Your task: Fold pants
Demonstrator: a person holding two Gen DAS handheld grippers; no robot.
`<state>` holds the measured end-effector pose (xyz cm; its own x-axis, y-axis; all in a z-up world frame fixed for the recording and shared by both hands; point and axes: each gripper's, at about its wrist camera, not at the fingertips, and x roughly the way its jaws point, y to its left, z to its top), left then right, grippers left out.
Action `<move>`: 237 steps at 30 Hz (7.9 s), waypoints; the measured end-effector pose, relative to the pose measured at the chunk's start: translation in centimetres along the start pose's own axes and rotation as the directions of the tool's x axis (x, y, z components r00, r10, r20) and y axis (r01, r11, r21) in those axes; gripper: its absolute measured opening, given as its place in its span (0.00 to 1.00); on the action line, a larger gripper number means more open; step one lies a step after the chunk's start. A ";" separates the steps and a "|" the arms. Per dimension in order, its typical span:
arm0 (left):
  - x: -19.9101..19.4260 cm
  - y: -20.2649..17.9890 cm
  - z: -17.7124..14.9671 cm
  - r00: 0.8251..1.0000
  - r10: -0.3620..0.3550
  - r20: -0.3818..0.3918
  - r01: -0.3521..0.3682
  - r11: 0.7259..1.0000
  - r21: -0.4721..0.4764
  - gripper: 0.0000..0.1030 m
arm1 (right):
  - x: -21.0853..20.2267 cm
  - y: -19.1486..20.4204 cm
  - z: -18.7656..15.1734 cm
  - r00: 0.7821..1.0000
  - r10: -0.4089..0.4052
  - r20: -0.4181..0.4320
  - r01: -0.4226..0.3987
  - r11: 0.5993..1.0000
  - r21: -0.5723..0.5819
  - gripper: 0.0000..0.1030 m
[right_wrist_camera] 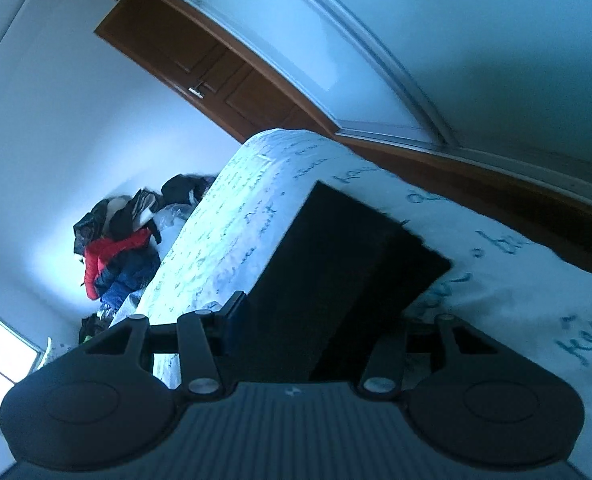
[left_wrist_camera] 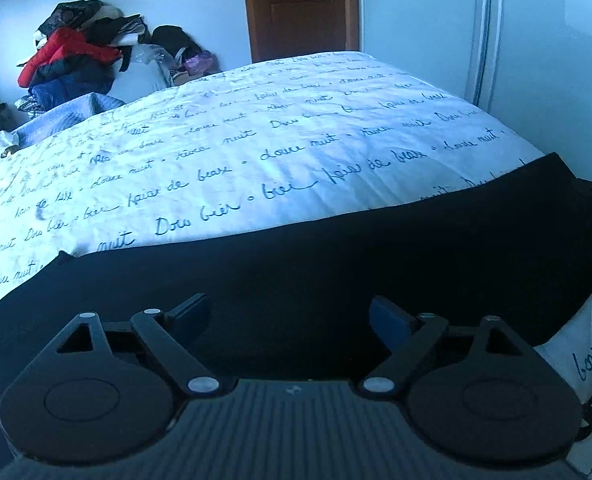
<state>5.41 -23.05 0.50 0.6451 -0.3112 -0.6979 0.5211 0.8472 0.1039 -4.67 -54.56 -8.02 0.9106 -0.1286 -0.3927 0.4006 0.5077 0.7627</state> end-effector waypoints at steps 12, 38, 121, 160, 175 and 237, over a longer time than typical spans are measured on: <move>0.0 -3.2 -0.4 0.998 -0.059 0.002 0.059 0.997 0.055 0.86 | -6.9 -0.3 0.1 0.995 0.007 0.099 -0.002 0.999 -0.046 0.49; -0.3 -4.9 -1.0 0.986 -0.165 -0.020 0.166 0.981 0.096 0.79 | -4.2 -2.0 -0.2 0.997 -0.024 0.069 0.024 1.000 -0.009 0.03; 3.1 -4.7 1.2 0.994 0.110 0.012 -0.111 0.991 0.073 0.88 | -1.8 4.3 -2.4 0.988 -0.096 0.124 0.124 0.962 -0.242 0.11; 9.2 3.2 1.6 0.645 -0.748 0.155 0.524 0.286 -0.802 0.81 | -4.0 17.8 -20.7 0.999 0.016 0.042 0.039 0.155 -0.987 0.11; 8.7 2.0 1.5 0.718 -0.693 0.065 0.518 0.469 -0.715 0.14 | -4.2 17.6 -21.7 0.999 -0.041 0.033 0.037 0.110 -0.993 0.11; 0.7 13.5 -3.3 0.997 -0.038 0.074 0.045 0.993 -0.108 0.14 | 2.8 26.4 -29.2 0.891 0.081 -0.447 -0.450 0.293 -0.844 0.11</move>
<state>11.01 -10.43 -0.92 0.6648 -0.3740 -0.6466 0.4867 0.8736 -0.0049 5.53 -16.68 -4.04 0.7986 0.3073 -0.5174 -0.3778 0.9253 -0.0335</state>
